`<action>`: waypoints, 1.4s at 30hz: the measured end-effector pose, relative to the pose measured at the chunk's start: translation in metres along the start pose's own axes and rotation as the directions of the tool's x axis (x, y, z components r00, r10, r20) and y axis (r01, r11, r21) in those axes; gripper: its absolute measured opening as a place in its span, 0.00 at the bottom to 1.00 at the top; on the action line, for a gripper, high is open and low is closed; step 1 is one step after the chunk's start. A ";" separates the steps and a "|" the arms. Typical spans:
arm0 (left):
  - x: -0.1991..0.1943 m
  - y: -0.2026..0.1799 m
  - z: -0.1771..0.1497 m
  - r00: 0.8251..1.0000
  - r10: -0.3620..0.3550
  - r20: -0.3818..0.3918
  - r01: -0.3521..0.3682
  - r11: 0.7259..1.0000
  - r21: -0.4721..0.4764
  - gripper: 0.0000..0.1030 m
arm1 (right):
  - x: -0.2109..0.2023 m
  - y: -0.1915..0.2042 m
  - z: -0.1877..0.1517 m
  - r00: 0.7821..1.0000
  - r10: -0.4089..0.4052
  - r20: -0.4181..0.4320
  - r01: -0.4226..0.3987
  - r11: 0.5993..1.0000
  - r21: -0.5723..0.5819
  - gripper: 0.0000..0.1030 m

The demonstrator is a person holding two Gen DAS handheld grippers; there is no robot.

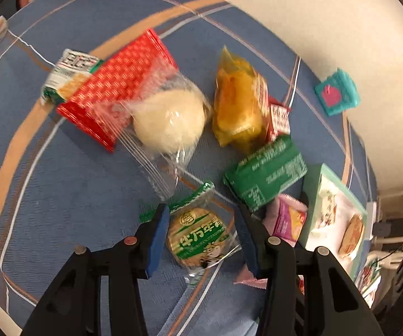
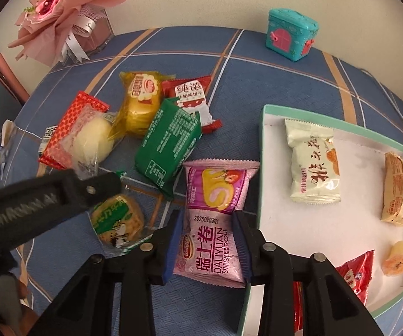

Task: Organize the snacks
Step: 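Grasp the green round cookie packet with left tool while right tool grasps pink swiss roll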

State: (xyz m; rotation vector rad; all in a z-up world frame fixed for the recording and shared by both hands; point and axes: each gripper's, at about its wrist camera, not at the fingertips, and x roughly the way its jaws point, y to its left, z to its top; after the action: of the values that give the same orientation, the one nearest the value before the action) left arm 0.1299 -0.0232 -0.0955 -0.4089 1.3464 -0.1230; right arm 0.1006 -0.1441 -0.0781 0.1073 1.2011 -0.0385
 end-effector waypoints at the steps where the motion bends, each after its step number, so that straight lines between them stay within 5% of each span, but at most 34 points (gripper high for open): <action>1: 0.004 0.000 -0.002 1.000 0.006 -0.010 -0.006 1.000 0.004 0.48 | 0.001 0.000 0.000 1.000 0.008 -0.003 -0.008 1.000 0.002 0.39; 6: 0.008 -0.002 -0.004 0.999 0.036 -0.014 -0.036 0.999 0.017 0.50 | 0.003 0.004 -0.001 1.000 0.029 -0.008 -0.029 1.000 -0.003 0.39; 9: 0.017 -0.007 -0.009 0.998 0.063 -0.019 -0.062 0.998 0.017 0.60 | 0.005 0.008 -0.002 1.000 0.009 -0.009 -0.009 1.000 -0.024 0.41; 17: 0.023 -0.011 -0.007 0.997 0.079 -0.021 -0.078 0.996 0.037 0.61 | 0.008 0.007 -0.003 1.000 0.004 -0.015 -0.004 1.000 -0.025 0.45; 27: 0.002 0.030 0.007 0.991 0.126 0.034 -0.123 0.989 -0.078 0.61 | 0.010 -0.001 -0.002 0.999 0.016 -0.032 -0.016 1.000 0.005 0.45; 34: 0.009 0.003 0.003 0.998 0.058 -0.034 -0.056 0.996 0.065 0.61 | 0.010 0.005 -0.007 0.999 0.002 -0.050 -0.003 1.000 -0.019 0.44; 42: 0.019 -0.012 -0.004 0.994 0.076 -0.081 -0.063 0.986 0.157 0.61 | 0.005 0.005 -0.018 0.997 -0.003 -0.075 0.003 1.000 -0.008 0.42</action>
State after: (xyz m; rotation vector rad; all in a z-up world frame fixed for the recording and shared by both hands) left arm 0.1316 -0.0410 -0.1093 -0.2274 1.4238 -0.1877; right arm 0.0862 -0.1372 -0.0887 0.1010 1.2763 -0.0329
